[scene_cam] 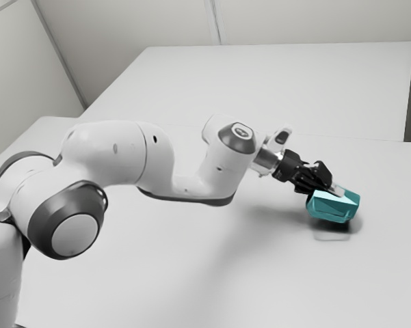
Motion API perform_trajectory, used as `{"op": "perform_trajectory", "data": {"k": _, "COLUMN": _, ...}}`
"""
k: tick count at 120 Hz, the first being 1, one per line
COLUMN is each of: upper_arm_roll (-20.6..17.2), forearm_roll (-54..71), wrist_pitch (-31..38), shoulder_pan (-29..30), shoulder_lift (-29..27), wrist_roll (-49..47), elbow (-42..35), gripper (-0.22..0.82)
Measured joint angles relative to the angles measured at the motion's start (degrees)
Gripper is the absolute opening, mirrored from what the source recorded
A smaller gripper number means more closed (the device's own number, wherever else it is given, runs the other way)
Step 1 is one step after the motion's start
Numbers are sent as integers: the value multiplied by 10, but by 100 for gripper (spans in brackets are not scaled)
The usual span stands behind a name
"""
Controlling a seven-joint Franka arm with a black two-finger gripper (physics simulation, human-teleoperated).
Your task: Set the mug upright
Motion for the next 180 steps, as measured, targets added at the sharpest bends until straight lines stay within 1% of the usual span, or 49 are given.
{"op": "perform_trajectory", "data": {"k": 21, "upper_arm_roll": 6, "forearm_roll": 45, "wrist_pitch": 3, "shoulder_pan": 5, "shoulder_lift": -58, "wrist_roll": 1, "elbow": -31, "gripper": -15}}
{"op": "perform_trajectory", "data": {"k": 33, "upper_arm_roll": 21, "forearm_roll": 106, "wrist_pitch": 11, "shoulder_pan": 7, "shoulder_lift": -98, "wrist_roll": 0, "elbow": -64, "gripper": -14}}
{"op": "perform_trajectory", "data": {"k": 44, "upper_arm_roll": 28, "forearm_roll": 196, "wrist_pitch": 19, "shoulder_pan": 8, "shoulder_lift": -145, "wrist_roll": -7, "elbow": -105, "gripper": -14}}
{"op": "perform_trajectory", "data": {"k": 54, "upper_arm_roll": 30, "forearm_roll": 296, "wrist_pitch": 23, "shoulder_pan": 10, "shoulder_lift": -183, "wrist_roll": -20, "elbow": -124, "gripper": -14}}
{"op": "perform_trajectory", "data": {"k": 68, "upper_arm_roll": 34, "forearm_roll": 421, "wrist_pitch": 23, "shoulder_pan": 13, "shoulder_lift": -230, "wrist_roll": -42, "elbow": -158, "gripper": -15}}
{"op": "perform_trajectory", "data": {"k": 84, "upper_arm_roll": 43, "forearm_roll": 530, "wrist_pitch": 20, "shoulder_pan": 22, "shoulder_lift": -277, "wrist_roll": -69, "elbow": -208, "gripper": -15}}
{"op": "perform_trajectory", "data": {"k": 100, "upper_arm_roll": 64, "forearm_roll": 610, "wrist_pitch": 1, "shoulder_pan": 31, "shoulder_lift": -293, "wrist_roll": -94, "elbow": -228, "gripper": -15}}
{"op": "perform_trajectory", "data": {"k": 127, "upper_arm_roll": 98, "forearm_roll": 695, "wrist_pitch": -26, "shoulder_pan": 36, "shoulder_lift": -301, "wrist_roll": -125, "elbow": -241, "gripper": -15}}
{"op": "perform_trajectory", "data": {"k": 149, "upper_arm_roll": 102, "forearm_roll": 750, "wrist_pitch": -39, "shoulder_pan": 40, "shoulder_lift": -350, "wrist_roll": -149, "elbow": -292, "gripper": -15}}
{"op": "perform_trajectory", "data": {"k": 157, "upper_arm_roll": 95, "forearm_roll": 765, "wrist_pitch": -41, "shoulder_pan": 52, "shoulder_lift": -357, "wrist_roll": -157, "elbow": -301, "gripper": -15}}
{"op": "perform_trajectory", "data": {"k": 172, "upper_arm_roll": 56, "forearm_roll": 782, "wrist_pitch": -43, "shoulder_pan": 114, "shoulder_lift": -357, "wrist_roll": -171, "elbow": -304, "gripper": -15}}
{"op": "perform_trajectory", "data": {"k": 180, "upper_arm_roll": 45, "forearm_roll": 788, "wrist_pitch": -41, "shoulder_pan": 137, "shoulder_lift": -354, "wrist_roll": -177, "elbow": -303, "gripper": -15}}
